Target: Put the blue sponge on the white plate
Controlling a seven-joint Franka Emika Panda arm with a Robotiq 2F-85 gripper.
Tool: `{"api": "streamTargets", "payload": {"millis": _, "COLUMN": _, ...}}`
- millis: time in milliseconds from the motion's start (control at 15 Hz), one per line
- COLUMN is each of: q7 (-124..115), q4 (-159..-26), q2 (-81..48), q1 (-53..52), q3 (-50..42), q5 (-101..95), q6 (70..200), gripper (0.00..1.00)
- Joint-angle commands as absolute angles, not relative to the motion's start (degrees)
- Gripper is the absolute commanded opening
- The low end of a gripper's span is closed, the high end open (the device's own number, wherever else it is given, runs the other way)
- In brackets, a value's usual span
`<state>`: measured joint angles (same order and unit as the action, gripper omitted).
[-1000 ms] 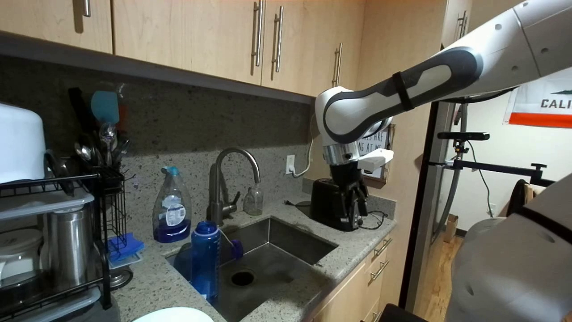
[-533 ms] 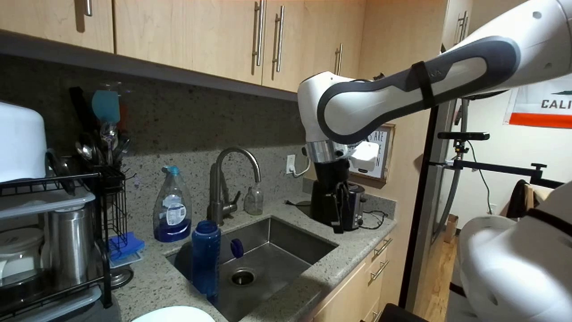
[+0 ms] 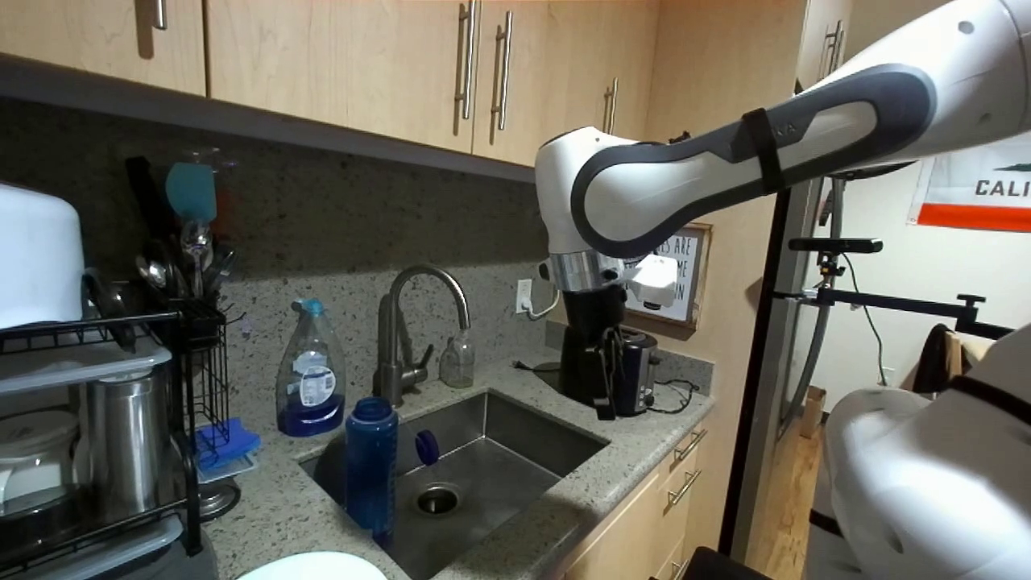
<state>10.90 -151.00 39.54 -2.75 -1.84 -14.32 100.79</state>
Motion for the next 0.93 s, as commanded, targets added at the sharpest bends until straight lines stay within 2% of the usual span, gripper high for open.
{"api": "streamTargets", "payload": {"millis": 0, "q7": 11.64, "q4": -147.13, "q2": 32.9, "q1": -3.68, "q3": -2.08, "q5": -13.17, "q6": 104.47, "gripper": 1.0}}
{"api": "streamTargets", "payload": {"millis": 467, "q7": 17.79, "q4": -137.66, "q2": 21.3, "q1": -7.98, "q3": 1.98, "q5": -15.27, "q6": 109.74, "gripper": 1.0}}
{"api": "streamTargets", "payload": {"millis": 867, "q7": 16.21, "q4": -139.62, "q2": 22.27, "q1": -9.33, "q3": 5.14, "q5": -14.87, "q6": 109.97, "gripper": 1.0}}
